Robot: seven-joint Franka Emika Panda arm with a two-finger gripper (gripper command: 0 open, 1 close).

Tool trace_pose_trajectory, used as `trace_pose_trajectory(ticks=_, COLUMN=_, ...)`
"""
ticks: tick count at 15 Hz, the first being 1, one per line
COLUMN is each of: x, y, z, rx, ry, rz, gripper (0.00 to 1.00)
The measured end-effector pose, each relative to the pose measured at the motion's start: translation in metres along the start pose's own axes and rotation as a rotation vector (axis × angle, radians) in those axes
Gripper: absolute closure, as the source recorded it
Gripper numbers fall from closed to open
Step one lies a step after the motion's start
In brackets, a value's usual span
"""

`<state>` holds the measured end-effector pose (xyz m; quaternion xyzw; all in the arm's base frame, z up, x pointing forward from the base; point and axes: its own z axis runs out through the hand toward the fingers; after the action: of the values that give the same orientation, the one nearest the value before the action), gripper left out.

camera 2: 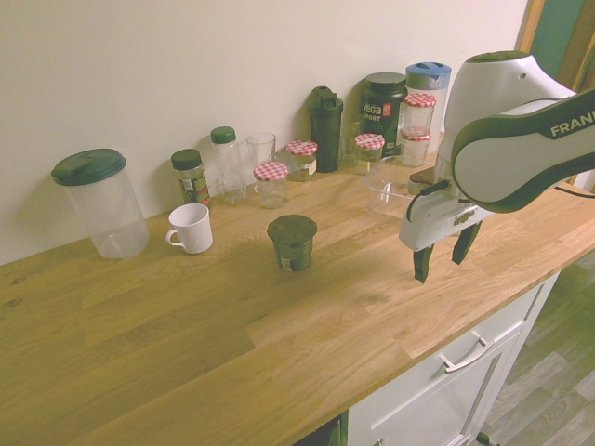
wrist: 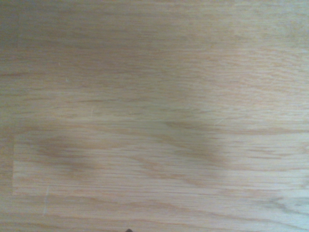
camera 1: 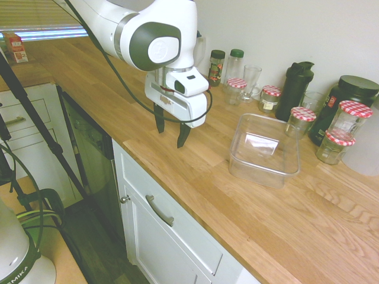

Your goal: Put the cereal into the container

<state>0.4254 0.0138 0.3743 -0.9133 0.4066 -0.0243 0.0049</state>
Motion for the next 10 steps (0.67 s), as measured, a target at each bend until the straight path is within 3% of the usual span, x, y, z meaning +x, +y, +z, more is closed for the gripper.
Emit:
trace_pose_trajectory(ticks=3, x=-0.003, y=-0.007, z=-0.002, rx=0.031, ry=0.016, rz=-0.004, gripper=0.00)
trace_pose_trajectory(ticks=10, x=-0.041, y=-0.086, z=0.005, rx=0.303, ry=0.197, rz=-0.078, gripper=0.00)
